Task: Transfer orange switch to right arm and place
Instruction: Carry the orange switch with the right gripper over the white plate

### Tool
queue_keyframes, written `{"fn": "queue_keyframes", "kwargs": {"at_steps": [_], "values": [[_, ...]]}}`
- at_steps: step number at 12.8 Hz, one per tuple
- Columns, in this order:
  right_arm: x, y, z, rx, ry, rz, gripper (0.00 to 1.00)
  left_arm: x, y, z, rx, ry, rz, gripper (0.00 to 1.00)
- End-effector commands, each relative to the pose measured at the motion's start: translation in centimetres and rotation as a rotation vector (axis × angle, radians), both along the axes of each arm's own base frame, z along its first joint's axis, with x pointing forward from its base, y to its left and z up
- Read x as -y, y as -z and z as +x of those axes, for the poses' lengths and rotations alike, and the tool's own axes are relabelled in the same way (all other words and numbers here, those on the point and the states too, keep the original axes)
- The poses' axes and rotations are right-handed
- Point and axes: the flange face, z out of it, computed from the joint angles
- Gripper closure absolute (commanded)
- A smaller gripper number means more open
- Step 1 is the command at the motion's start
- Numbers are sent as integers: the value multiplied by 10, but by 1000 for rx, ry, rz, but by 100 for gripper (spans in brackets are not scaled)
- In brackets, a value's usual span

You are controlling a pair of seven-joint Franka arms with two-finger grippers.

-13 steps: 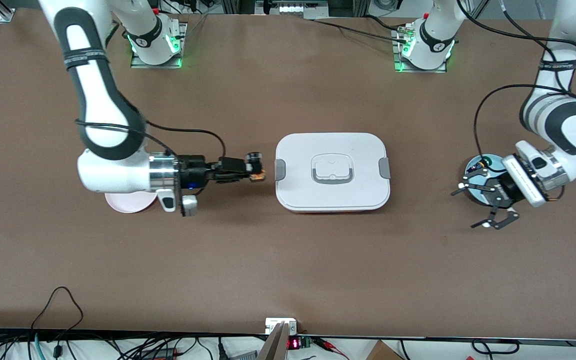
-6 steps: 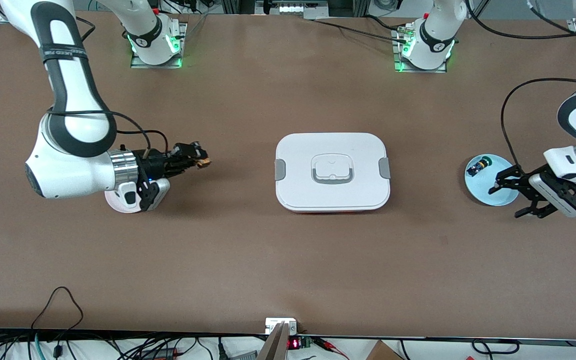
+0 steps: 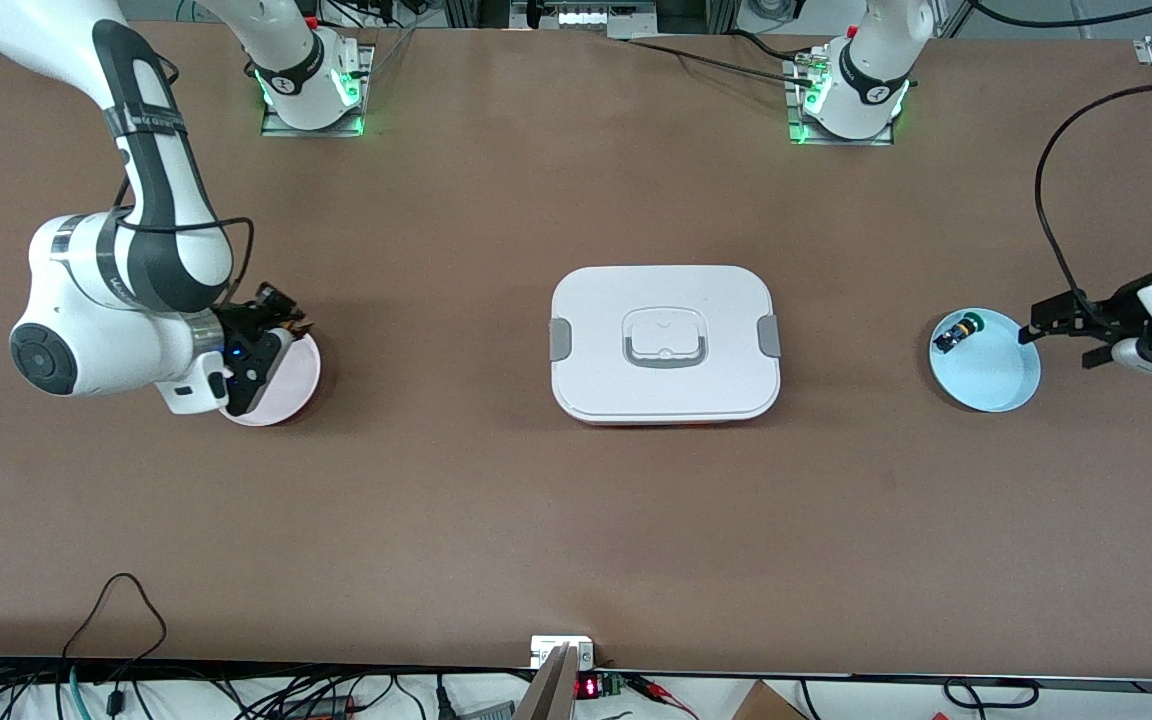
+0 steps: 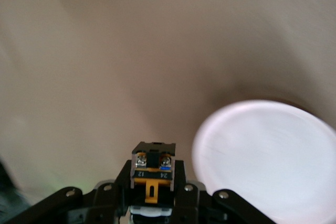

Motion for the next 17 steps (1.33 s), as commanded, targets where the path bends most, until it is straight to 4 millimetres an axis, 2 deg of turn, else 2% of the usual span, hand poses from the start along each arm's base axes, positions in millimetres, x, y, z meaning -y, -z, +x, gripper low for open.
{"fn": "queue_keyframes", "kwargs": {"at_steps": [1, 2, 3, 5, 7, 10, 12, 15, 16, 17], "values": [[38, 36, -9, 105, -200, -5, 84, 25, -43, -6, -51, -106, 80, 0], [45, 51, -13, 144, -262, -11, 84, 35, -57, -7, -68, -141, 86, 0], [47, 62, -16, 185, -307, -11, 84, 46, -62, -10, -105, -191, 89, 0], [54, 79, -22, 251, -356, -7, 84, 76, -81, -9, -131, -268, 152, 0], [54, 86, -25, 307, -439, 5, 84, 97, -86, -8, -131, -321, 193, 0], [53, 95, -28, 303, -456, 12, 84, 103, -94, -10, -117, -325, 191, 0], [50, 103, -31, 315, -462, 9, 84, 104, -117, -14, -83, -314, 187, 0], [48, 108, -37, 311, -466, 11, 84, 101, -138, -17, -93, -314, 189, 0], [48, 111, -37, 308, -463, 11, 74, 100, -141, -16, -89, -316, 189, 0], [48, 111, -37, 308, -447, 11, 19, 100, -143, -15, -84, -316, 190, 0]]}}
